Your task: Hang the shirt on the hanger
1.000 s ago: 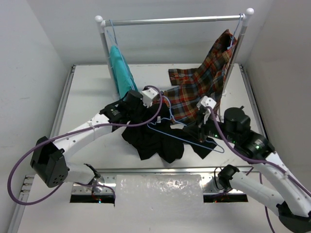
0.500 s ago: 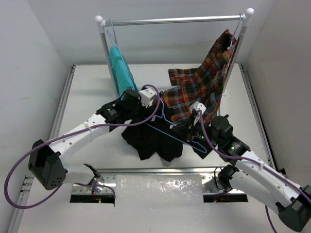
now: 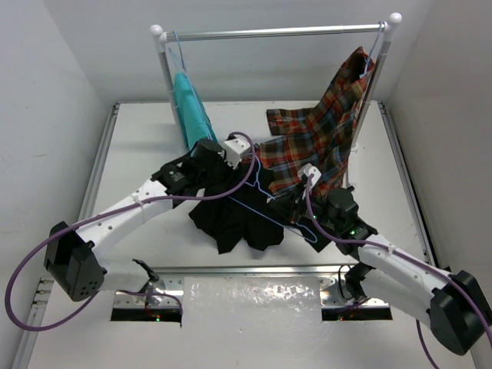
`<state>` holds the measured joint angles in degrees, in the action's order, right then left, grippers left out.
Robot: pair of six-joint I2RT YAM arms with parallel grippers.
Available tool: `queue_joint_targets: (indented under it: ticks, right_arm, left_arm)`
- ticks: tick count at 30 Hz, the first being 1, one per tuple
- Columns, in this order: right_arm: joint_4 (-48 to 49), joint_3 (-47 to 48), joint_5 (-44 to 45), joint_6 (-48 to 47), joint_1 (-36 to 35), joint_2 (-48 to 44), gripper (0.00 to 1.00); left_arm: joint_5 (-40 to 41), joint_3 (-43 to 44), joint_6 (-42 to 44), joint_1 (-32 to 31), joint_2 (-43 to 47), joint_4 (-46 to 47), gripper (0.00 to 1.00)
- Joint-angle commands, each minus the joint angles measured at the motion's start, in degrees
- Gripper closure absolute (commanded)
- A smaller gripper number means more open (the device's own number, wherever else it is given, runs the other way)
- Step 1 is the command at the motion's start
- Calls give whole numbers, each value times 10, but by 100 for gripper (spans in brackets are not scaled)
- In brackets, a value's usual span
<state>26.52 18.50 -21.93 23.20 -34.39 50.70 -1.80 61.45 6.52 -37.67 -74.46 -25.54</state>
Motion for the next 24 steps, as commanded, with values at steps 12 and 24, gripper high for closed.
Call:
queue_joint_targets:
  ticks: [12, 24]
  right_arm:
    - [58, -29, -36, -7, 6, 53, 100]
    - [26, -21, -41, -21, 6, 63, 100]
  left_arm:
    - [-53, 12, 143, -6, 80, 2, 47]
    - [89, -146, 214, 31, 137, -86, 46]
